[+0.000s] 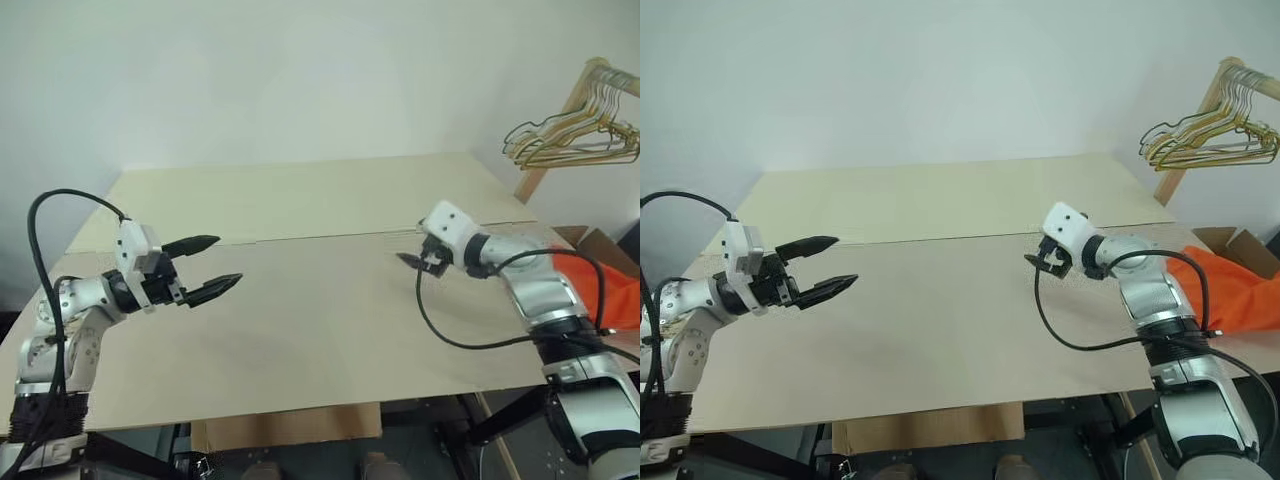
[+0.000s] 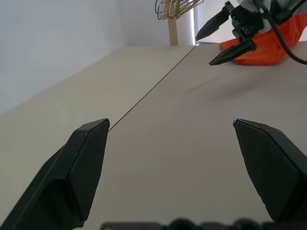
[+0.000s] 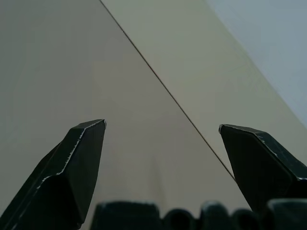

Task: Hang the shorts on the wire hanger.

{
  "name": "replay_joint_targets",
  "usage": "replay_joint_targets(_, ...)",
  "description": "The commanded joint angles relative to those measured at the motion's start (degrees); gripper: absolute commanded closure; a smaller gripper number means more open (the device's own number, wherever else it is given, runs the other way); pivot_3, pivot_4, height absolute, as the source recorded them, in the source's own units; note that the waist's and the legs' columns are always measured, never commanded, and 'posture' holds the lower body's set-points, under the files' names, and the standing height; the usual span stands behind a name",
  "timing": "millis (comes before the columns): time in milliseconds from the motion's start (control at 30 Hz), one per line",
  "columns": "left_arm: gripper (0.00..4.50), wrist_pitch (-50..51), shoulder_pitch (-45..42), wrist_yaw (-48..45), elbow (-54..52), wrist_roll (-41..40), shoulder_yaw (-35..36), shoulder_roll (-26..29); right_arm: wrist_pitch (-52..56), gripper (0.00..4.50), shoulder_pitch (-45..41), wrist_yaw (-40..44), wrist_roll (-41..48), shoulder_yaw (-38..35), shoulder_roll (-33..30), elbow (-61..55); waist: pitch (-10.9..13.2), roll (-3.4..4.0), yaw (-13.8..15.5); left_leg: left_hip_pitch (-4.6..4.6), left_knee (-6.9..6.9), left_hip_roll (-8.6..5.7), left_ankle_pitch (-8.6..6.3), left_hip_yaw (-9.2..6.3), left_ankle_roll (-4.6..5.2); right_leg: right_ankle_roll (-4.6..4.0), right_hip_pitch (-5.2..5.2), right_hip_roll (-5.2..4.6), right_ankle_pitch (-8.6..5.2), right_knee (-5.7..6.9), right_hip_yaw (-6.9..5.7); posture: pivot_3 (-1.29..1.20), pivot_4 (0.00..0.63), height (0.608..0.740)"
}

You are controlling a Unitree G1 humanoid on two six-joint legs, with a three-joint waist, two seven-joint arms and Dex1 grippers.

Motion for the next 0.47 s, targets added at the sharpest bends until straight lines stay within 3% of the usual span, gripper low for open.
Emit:
replay_joint_targets(33,0.00,-0.4,0.9,0.1,-1.7,0.8,0.3,1.2,0.2,0.07,1.5,2.7,-0.1,-0.2,-1.1,-3.6,0.0,-0.06,0.6,0.00,0.00,0.00,0.00,0.00,0.00,0.00,0.00,0.00,0.00,-0.01,-0.01,0.09,0.000,0.740)
replay_joint_targets(467,0.00,-0.9,0.8,0.0,-2.0,0.6,-0.1,0.9,0.4,0.07,3.0,3.9,-2.0,-0.1,-0.5,-3.8,0.1,-0.22,1.1,0.00,0.00,0.00,0.00,0.05,-0.01,-0.02,-0.01,0.01,-0.01,0.00,-0.03,0.10,0.000,0.740)
